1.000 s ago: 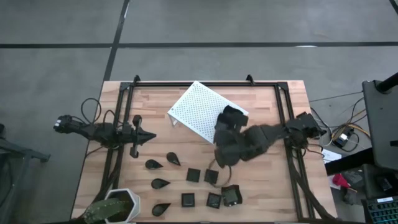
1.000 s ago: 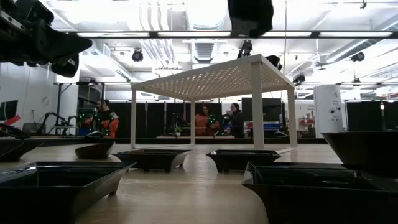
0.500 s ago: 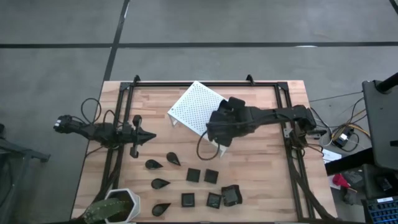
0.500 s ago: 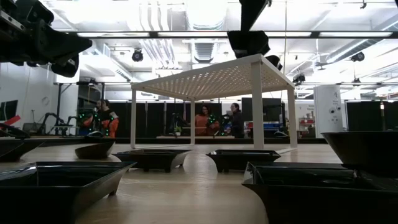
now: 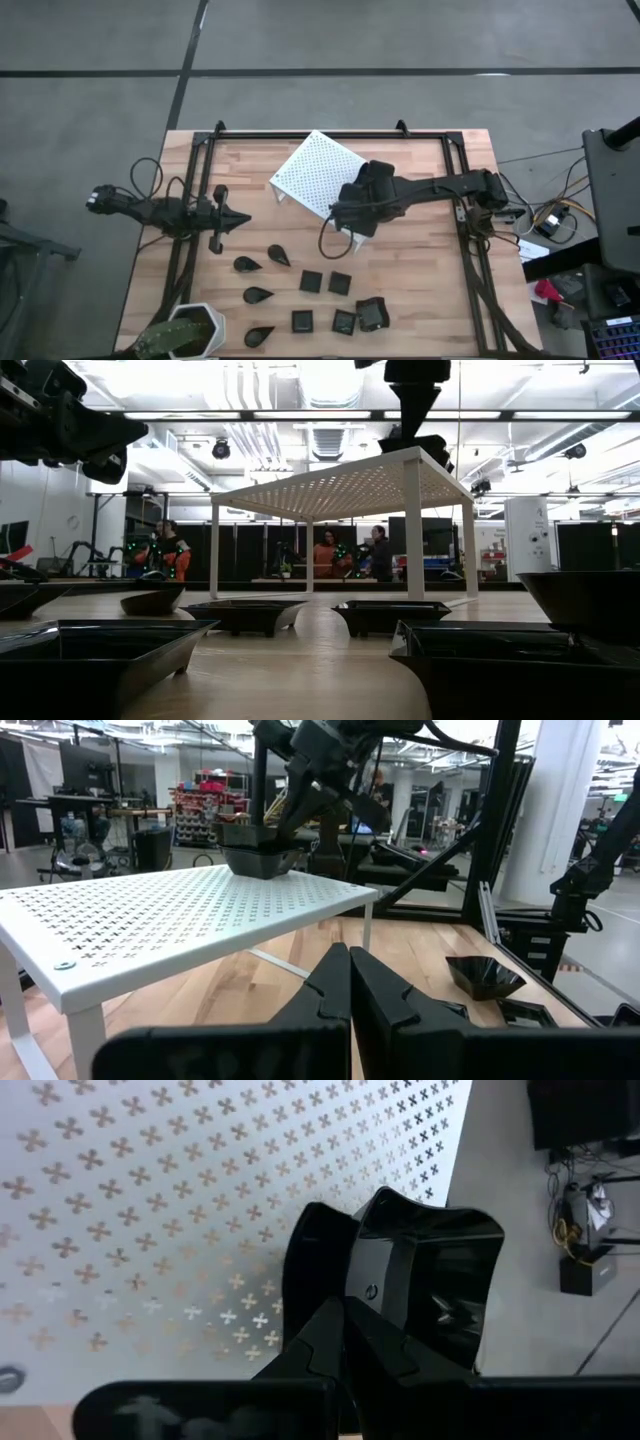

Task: Pick & Place Mini shaped plates
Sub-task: Stack the distorted square plate on top of the other distorted square plates on the shelf

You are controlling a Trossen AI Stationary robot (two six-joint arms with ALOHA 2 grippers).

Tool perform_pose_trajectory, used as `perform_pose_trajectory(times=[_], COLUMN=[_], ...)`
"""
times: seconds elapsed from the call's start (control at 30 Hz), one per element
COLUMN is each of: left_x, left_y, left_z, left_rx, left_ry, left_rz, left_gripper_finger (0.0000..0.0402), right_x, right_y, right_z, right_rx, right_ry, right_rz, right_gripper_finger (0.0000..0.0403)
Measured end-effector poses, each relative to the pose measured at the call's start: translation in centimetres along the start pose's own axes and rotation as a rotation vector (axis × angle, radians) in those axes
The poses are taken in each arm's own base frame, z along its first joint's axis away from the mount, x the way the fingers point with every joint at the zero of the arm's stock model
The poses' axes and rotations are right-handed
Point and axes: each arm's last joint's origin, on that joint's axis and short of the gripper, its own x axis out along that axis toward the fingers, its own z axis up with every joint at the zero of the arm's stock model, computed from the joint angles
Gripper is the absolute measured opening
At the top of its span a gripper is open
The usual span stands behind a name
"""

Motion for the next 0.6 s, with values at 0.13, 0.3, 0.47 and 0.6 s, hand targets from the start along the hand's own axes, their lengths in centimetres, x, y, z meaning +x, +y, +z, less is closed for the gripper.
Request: perform_pose_trajectory(times=[0.13,0.3,0.47,0.6], left_x=[0.00,0.00,0.00,0.00], left_y=[0.00,0.00,0.00,0.00], left_z=[0.00,0.00,0.00,0.00], left_rx=[0.000,0.000,0.000,0.000], left_ry=[0.000,0.000,0.000,0.000], left_rz=[0.000,0.000,0.000,0.000], left_gripper_finger=[0.0000,0.0000,0.0000,0.0000], right_x=[0.06,0.10,0.13,0.15], right_y=[-0.03,-0.08,-0.04,-0.01], right_z=[0.01,0.04,-0.01,-0.02], right_rx=[0.009,0.011,0.018,0.024], right_ry=[0.001,0.004,0.015,0.017], right_rz=[-0.001,0.003,0.022,0.025], right_gripper_finger=[0.0008,0.0008,0.0008,0.0010])
